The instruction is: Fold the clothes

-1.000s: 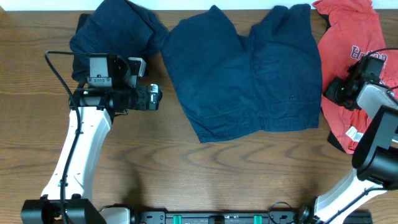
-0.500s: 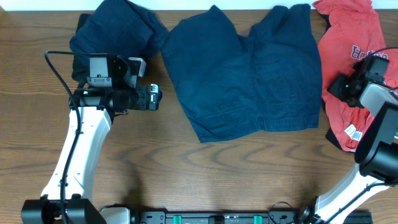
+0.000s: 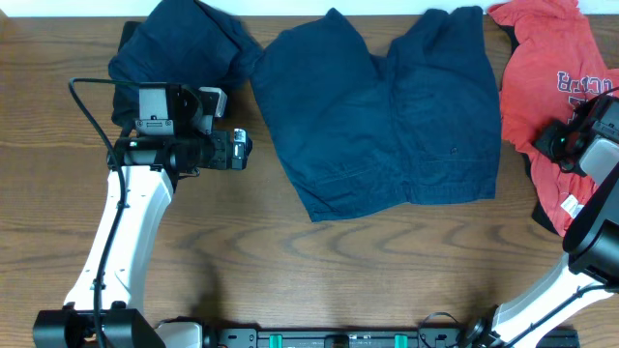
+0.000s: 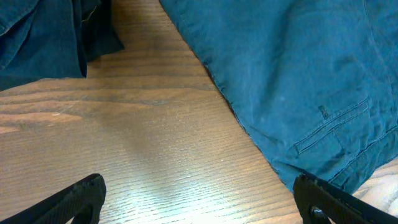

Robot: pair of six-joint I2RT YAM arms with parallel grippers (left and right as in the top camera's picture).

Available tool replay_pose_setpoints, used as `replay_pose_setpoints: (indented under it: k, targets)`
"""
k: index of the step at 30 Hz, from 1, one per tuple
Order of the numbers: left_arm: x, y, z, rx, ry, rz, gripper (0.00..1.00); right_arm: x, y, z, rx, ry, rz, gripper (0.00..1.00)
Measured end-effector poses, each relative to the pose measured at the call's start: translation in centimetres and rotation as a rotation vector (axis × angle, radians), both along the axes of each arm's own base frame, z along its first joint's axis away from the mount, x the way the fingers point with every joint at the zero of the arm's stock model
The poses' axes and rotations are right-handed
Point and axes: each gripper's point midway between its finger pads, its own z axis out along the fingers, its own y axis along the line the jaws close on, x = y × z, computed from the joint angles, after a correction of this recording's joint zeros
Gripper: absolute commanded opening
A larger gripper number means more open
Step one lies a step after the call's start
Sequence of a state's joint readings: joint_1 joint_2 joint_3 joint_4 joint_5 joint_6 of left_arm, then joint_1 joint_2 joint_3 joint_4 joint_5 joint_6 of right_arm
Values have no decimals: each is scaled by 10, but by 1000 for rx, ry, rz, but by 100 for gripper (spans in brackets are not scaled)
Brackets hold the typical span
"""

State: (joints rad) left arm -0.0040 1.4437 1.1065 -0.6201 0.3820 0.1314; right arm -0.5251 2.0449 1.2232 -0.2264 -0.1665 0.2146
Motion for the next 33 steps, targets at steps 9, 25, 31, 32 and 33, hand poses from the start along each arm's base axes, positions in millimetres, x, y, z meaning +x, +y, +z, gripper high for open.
replay_pose_setpoints:
  k: [9,25,31,32,33]
  targets:
    - [0,0,0,0,0,0,98,-13,-30,-1,-13,-9,-56,1]
    - [0,0,0,0,0,0,98,-28,-45,6,29,22,-94,38]
    - [0,0,0,0,0,0,98,-40,-29,53,56,13,-82,55]
    - [0,0,0,0,0,0,98,-41,-25,67,59,-6,-78,56]
    - [0,0,0,0,0,0,98,-42,-21,79,61,-20,-72,57]
